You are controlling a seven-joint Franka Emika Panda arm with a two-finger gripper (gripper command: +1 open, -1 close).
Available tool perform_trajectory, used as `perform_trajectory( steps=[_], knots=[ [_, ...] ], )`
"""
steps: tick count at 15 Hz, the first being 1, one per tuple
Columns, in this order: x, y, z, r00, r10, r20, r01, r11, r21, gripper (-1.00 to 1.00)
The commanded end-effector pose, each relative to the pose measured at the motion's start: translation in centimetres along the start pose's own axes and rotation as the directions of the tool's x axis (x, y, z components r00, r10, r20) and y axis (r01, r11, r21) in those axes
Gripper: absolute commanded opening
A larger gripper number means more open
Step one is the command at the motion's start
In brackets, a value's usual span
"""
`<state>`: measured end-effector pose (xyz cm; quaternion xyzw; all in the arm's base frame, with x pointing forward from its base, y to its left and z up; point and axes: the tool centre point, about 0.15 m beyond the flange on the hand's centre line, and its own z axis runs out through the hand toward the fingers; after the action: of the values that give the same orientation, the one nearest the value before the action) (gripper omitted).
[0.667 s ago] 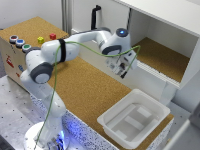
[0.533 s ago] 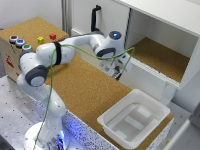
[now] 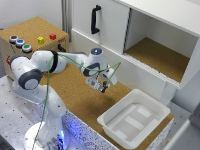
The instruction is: Place the purple block on the table
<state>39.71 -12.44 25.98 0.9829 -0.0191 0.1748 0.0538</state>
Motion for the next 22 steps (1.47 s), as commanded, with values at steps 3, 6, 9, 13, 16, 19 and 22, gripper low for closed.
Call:
perform_trajectory(
  steps=[3,6,9,13,16,19,22],
  knots=[
    [3.7,-0.3,7.2,0.989,-0.043,0.144,0.048,0.998,-0.03,-1.0],
    [4.2,-0.6,6.8,0.988,-0.053,0.146,0.057,0.998,-0.024,-1.0],
    [4.3,0.4,2.2,0.992,-0.061,0.11,0.055,0.997,0.05,1.0],
    [2.0,1.5,-4.3,0.99,-0.039,0.135,0.02,0.99,0.138,1.0],
    [1.9,2.1,-8.7,0.992,-0.021,0.125,0.002,0.988,0.153,1.0],
    [1.3,1.8,-11.7,0.989,-0.056,0.138,0.039,0.992,0.12,1.0],
    [0.9,1.6,-12.2,0.977,-0.052,0.209,0.027,0.992,0.125,1.0]
  ],
)
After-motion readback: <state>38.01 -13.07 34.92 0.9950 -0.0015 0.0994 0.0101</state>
